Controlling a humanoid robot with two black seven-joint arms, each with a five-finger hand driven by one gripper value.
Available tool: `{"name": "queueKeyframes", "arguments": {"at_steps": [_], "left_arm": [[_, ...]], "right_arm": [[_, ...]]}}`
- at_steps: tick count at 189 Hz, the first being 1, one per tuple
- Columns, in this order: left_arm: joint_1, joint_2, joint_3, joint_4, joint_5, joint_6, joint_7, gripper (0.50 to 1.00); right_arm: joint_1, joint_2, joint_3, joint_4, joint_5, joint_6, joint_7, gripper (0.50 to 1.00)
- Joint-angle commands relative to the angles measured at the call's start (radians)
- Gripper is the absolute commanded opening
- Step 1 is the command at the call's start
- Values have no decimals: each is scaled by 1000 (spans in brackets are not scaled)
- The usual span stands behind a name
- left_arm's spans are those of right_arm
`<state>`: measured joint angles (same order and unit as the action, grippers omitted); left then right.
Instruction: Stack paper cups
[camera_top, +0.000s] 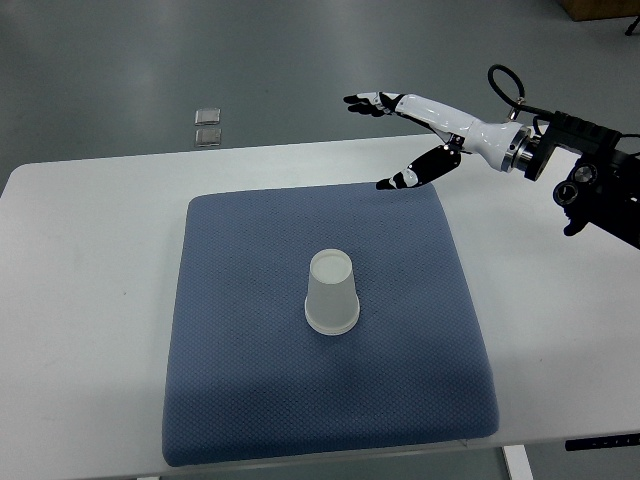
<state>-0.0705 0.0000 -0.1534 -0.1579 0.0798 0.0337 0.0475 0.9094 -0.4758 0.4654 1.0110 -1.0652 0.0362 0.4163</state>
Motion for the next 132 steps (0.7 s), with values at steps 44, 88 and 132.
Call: {"name": "queueKeyframes", "arguments": {"at_steps": [44,88,132], "left_arm": [[0,0,0,0,0,0,0,1000],[0,0,0,0,0,0,0,1000],[0,0,0,0,0,0,0,1000]], "right_arm": [[-46,17,18,-86,353,-108,-88,913],[-61,14,19,-98,596,-110,-111,915],[-83,22,18,-121,706,-111,-100,915]]}}
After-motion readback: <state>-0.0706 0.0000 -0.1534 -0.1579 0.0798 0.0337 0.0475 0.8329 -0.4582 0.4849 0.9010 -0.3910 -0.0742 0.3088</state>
